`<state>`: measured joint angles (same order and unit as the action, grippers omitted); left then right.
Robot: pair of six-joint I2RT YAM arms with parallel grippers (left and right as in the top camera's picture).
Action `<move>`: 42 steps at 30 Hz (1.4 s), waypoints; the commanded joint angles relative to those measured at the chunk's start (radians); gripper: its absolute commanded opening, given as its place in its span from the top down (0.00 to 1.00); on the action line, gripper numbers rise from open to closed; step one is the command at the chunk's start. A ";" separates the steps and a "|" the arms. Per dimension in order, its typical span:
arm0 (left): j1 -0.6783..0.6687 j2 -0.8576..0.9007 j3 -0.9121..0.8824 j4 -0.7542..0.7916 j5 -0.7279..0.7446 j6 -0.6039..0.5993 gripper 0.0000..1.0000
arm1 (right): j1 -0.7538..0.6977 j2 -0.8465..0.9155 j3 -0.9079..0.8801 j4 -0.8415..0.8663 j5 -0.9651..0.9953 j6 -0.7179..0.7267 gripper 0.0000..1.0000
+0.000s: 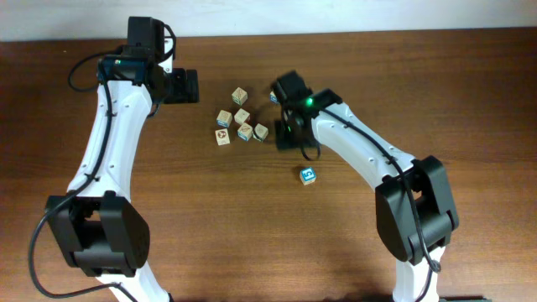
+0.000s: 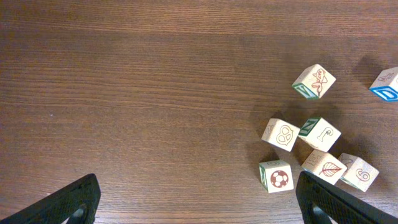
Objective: Rotate 4 blocks
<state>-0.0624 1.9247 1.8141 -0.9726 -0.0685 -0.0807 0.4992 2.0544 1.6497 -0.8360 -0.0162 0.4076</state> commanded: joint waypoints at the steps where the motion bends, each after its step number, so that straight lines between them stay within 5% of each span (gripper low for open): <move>1: 0.000 0.013 0.019 0.002 -0.010 -0.016 0.01 | 0.017 0.020 0.023 0.162 -0.047 0.060 0.52; 7: 0.000 0.013 0.019 0.002 -0.010 -0.016 0.01 | 0.048 0.135 0.023 0.348 0.027 0.375 0.36; 13: 0.000 0.013 0.019 0.002 -0.010 -0.016 0.01 | 0.050 0.195 0.023 0.353 0.043 0.414 0.35; 19: 0.000 0.013 0.019 0.002 -0.010 -0.016 0.01 | 0.051 0.232 0.023 0.332 0.001 0.411 0.62; 25: 0.000 0.013 0.019 0.002 -0.010 -0.016 0.01 | 0.043 0.183 0.058 0.158 -0.010 0.196 0.66; 31: 0.000 0.013 0.019 0.002 -0.010 -0.016 0.01 | 0.045 0.157 0.150 -0.231 -0.044 0.040 0.65; 42: 0.000 0.013 0.019 0.002 -0.010 -0.016 0.01 | 0.050 0.156 0.107 -0.302 -0.138 -0.021 0.59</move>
<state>-0.0631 1.9247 1.8145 -0.9718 -0.0685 -0.0807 0.5426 2.2375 1.7519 -1.1248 -0.1253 0.4076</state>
